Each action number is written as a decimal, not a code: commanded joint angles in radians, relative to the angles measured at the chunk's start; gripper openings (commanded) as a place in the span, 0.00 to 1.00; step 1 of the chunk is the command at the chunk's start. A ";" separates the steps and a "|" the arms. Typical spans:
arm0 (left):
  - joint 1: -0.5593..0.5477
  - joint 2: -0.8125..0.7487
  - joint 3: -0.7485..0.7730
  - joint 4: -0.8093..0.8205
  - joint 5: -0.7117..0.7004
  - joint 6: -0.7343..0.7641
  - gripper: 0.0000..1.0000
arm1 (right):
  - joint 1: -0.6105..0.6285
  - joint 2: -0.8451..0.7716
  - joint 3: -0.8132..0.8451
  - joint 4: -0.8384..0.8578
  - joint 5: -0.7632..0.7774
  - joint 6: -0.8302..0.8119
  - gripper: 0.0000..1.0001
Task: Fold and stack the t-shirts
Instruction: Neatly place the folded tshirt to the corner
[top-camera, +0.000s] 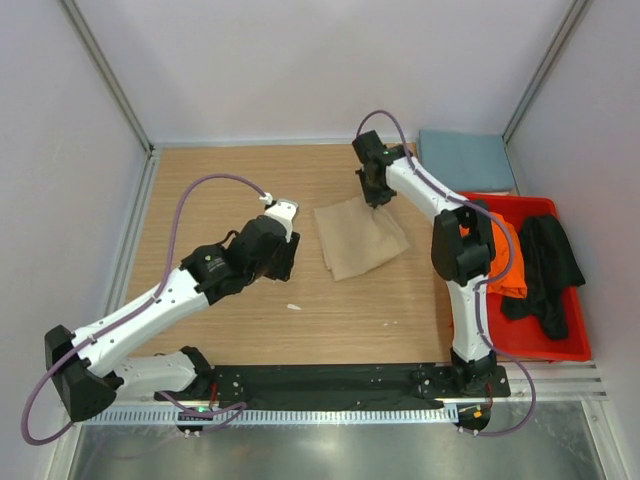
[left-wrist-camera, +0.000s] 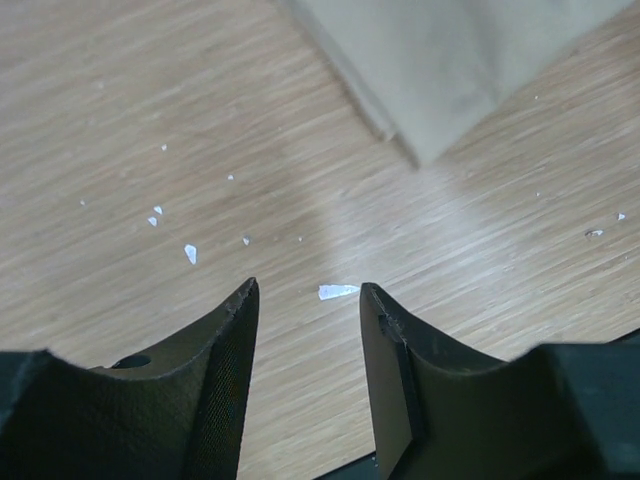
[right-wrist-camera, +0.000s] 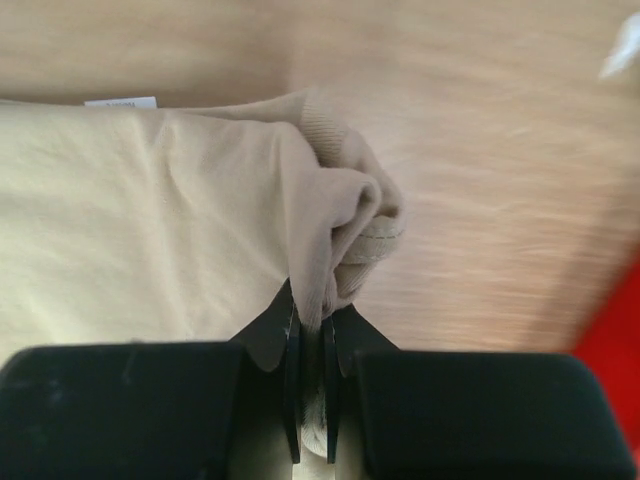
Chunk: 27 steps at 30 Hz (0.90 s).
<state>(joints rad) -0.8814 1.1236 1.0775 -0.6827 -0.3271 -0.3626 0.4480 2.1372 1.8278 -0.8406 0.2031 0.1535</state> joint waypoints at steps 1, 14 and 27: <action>0.033 0.004 -0.039 0.052 0.094 -0.071 0.46 | -0.080 0.035 0.181 -0.136 0.160 -0.123 0.02; 0.122 0.071 -0.082 0.075 0.207 -0.072 0.45 | -0.272 0.164 0.675 -0.143 0.111 -0.344 0.01; 0.176 0.146 -0.070 0.063 0.252 -0.064 0.44 | -0.304 0.168 0.792 0.060 0.116 -0.497 0.01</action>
<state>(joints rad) -0.7204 1.2621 0.9916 -0.6411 -0.0959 -0.4305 0.1604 2.3413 2.5435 -0.8795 0.3107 -0.2962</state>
